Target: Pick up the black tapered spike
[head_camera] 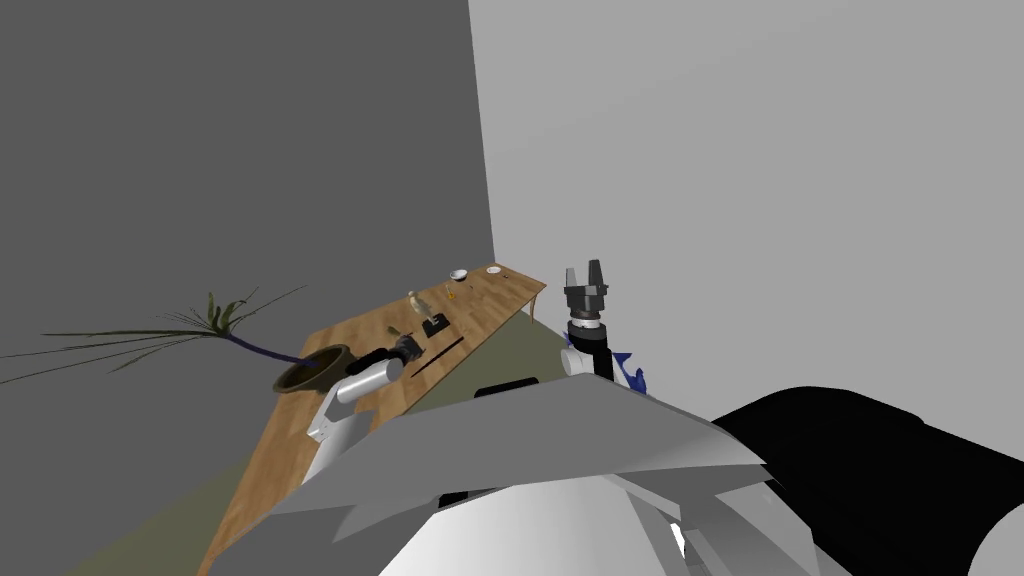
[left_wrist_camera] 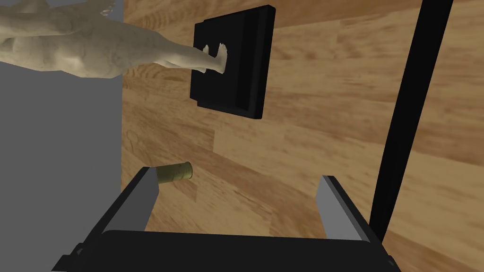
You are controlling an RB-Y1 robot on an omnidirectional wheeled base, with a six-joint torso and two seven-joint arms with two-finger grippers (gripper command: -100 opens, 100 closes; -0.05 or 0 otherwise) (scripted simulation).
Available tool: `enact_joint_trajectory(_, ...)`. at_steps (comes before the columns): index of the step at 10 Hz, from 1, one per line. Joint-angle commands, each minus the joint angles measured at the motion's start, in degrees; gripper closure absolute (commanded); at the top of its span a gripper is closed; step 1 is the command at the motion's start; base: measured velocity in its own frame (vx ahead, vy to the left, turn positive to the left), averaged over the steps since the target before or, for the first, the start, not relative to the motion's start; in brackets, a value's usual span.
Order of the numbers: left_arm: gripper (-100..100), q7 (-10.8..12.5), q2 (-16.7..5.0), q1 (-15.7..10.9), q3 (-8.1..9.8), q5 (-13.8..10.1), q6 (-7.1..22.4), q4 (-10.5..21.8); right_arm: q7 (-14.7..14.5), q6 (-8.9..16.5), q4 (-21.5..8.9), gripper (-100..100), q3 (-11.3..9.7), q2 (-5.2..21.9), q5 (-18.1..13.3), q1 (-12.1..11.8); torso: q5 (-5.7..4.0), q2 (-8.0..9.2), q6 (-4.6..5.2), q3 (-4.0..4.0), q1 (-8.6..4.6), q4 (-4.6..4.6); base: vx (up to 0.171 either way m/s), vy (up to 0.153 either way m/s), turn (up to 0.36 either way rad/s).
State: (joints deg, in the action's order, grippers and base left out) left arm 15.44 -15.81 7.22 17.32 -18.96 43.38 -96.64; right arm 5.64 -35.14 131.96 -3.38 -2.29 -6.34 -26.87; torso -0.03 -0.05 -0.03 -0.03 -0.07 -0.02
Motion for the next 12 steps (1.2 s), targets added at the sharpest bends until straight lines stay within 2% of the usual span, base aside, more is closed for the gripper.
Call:
enact_joint_trajectory(1, -100, 0.5, -0.4, -1.0, 0.99, -0.8, 2.9, 2.5, 0.0, 0.0, 0.0, 0, 0.0, 0.0, 0.0, 0.0, 0.0, 0.0, 0.0, 0.0, 0.0, 0.0, 0.025, -0.022, -0.115)
enact_joint_trajectory(2, -100, 0.5, -0.4, -1.0, 0.99, -0.8, 4.0, 2.5, 0.0, 0.0, 0.0, 0, 0.0, 0.0, 0.0, 0.0, 0.0, -0.02, 0.01, -0.01, 0.0, 0.0, 0.022, -0.017, -0.051)
enact_joint_trajectory(3, -100, 0.9, -0.7, -1.9, 1.85, -1.3, 5.6, 4.6, 0.0, 0.0, 0.0, 0, 0.0, 0.0, 0.0, 0.0, 0.0, -0.01, -0.01, 0.0, 0.01, 0.0, 0.023, -0.022, -0.101)
enact_joint_trajectory(4, -100, 0.9, -0.7, -1.9, 1.85, -1.3, 7.3, 4.6, 0.0, 0.0, 0.0, 0, 0.0, 0.0, 0.0, 0.0, 0.0, -0.01, 0.01, 0.0, -0.01, 0.0, 0.019, -0.017, -0.066)
enact_joint_trajectory(5, -100, 1.3, -1.1, -2.9, 2.69, -1.7, 9.0, 6.7, 0.0, 0.0, 0.0, 0, 0.0, 0.0, 0.0, 0.0, 0.0, 0.01, -0.01, 0.0, 0.0, 0.0, 0.024, -0.019, -0.123)
enact_joint_trajectory(6, -100, 1.3, -1.1, -2.9, 2.69, -1.7, 10.4, 6.7, 0.0, 0.0, 0.0, 0, 0.0, 0.0, 0.0, 0.0, 0.0, -0.02, 0.02, -0.01, 0.0, 0.0, 0.02, -0.011, -0.069)
enact_joint_trajectory(7, -100, 1.7, -1.5, -3.8, 3.51, -2.1, 12.0, 8.7, 0.0, 0.0, 0.0, 0, 0.0, 0.0, 0.0, 0.0, 0.0, 0.0, -0.02, 0.0, 0.03, 0.0, 0.022, -0.012, -0.114)
enact_joint_trajectory(8, -100, 1.7, -1.5, -3.8, 3.51, -2.1, 13.4, 8.7, 0.0, 0.0, 0.0, 0, 0.0, 0.0, 0.0, 0.0, 0.0, -0.01, 0.01, 0.0, 0.03, 0.0, 0.019, -0.008, -0.074)
enact_joint_trajectory(9, -100, 2.0, -1.9, -4.7, 4.31, -2.4, 15.4, 10.7, 0.0, 0.0, 0.0, 0, 0.0, 0.0, 0.0, 0.0, 0.01, 0.02, -0.02, 0.01, 0.04, 0.0, 0.021, -0.006, -0.113)
enact_joint_trajectory(10, -100, 2.0, -1.9, -4.7, 4.31, -2.4, 16.1, 10.7, 0.0, 0.0, 0.0, 0, 0.0, 0.0, 0.0, 0.0, 0.01, 0.01, 0.0, 0.01, 0.05, 0.0, 0.015, -0.003, -0.066)
enact_joint_trajectory(11, -100, 2.3, -2.2, -5.5, 5.09, -2.6, 18.3, 12.7, 0.0, 0.0, 0.0, 0, 0.0, 0.0, 0.0, 0.0, 0.01, 0.03, -0.02, 0.01, 0.06, 0.0, 0.016, -0.007, -0.121)
enact_joint_trajectory(12, -100, 2.3, -2.2, -5.5, 5.09, -2.6, 18.6, 12.7, 0.0, 0.0, 0.0, 0, 0.0, 0.0, 0.0, 0.0, 0.01, 0.03, 0.0, 0.02, 0.05, 0.01, 0.013, -0.001, -0.061)
